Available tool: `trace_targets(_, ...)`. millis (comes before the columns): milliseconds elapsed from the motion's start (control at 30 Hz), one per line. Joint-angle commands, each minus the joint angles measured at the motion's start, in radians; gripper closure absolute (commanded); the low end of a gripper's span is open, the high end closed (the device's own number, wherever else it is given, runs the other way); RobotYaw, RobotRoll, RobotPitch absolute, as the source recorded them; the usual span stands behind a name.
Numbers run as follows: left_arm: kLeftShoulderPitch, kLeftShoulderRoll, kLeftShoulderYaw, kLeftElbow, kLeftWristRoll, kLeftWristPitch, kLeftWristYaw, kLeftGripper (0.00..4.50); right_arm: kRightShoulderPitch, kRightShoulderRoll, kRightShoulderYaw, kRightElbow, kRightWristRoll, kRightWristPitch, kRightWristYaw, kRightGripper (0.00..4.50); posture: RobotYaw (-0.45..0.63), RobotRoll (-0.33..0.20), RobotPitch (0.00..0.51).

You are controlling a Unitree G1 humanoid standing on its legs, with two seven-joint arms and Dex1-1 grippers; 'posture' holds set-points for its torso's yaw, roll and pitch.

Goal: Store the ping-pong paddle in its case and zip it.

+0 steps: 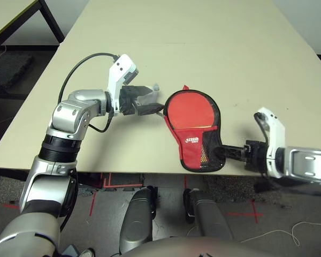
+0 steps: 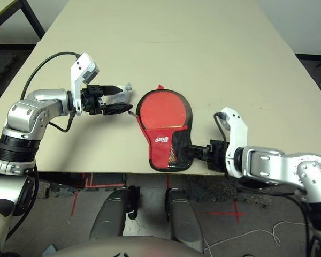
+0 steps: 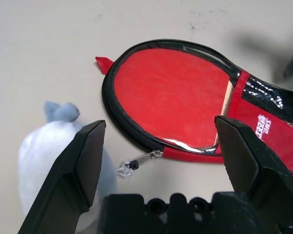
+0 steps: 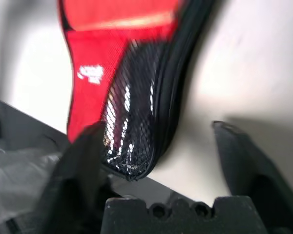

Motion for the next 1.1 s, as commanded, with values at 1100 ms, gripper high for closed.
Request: trace_targets(1100,-0.103,0.047,-0.003,0.37,0.196,-0.197,-0.002,0.0,-0.517,0.294,0.663,0.084,-1.423,0.021,0.968,0.03,0.08,0.0,0.144)
